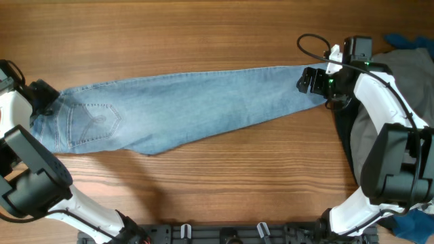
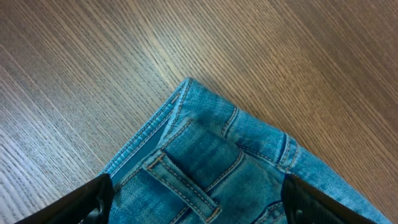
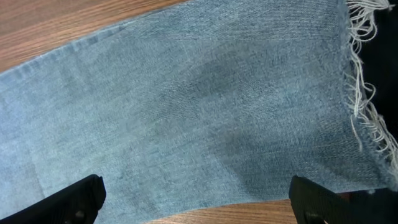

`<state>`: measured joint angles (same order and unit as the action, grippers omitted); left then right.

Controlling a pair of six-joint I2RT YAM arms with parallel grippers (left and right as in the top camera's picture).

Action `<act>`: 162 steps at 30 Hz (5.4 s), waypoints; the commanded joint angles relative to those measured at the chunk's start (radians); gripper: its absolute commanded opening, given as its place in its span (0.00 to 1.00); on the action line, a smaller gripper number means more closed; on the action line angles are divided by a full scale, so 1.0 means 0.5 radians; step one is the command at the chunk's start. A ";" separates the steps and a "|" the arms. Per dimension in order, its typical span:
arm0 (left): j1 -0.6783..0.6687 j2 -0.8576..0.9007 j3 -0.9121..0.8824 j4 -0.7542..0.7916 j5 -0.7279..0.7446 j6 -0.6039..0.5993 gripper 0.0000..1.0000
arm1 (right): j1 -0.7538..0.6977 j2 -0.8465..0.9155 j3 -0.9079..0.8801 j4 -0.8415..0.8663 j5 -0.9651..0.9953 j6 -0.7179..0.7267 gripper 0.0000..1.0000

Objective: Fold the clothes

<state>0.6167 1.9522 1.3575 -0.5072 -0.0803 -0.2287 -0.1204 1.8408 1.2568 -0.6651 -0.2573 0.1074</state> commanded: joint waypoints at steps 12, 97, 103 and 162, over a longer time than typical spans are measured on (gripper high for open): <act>0.011 0.050 0.029 0.031 -0.095 0.032 0.85 | -0.003 0.146 -0.014 0.064 0.185 0.067 0.95; 0.175 0.095 -0.011 0.189 0.182 -0.035 0.86 | -0.003 0.349 -0.014 0.049 0.185 0.106 0.94; 0.175 0.204 -0.011 0.198 0.247 -0.035 0.70 | -0.003 0.349 -0.014 0.042 0.185 0.108 0.94; 0.208 0.169 0.034 0.275 0.346 -0.021 0.71 | -0.003 0.349 -0.014 0.032 0.185 0.107 0.94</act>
<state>0.7151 2.0480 1.3666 -0.3805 0.0956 -0.2451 -0.1204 1.9636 1.2610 -0.6350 -0.1749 0.1524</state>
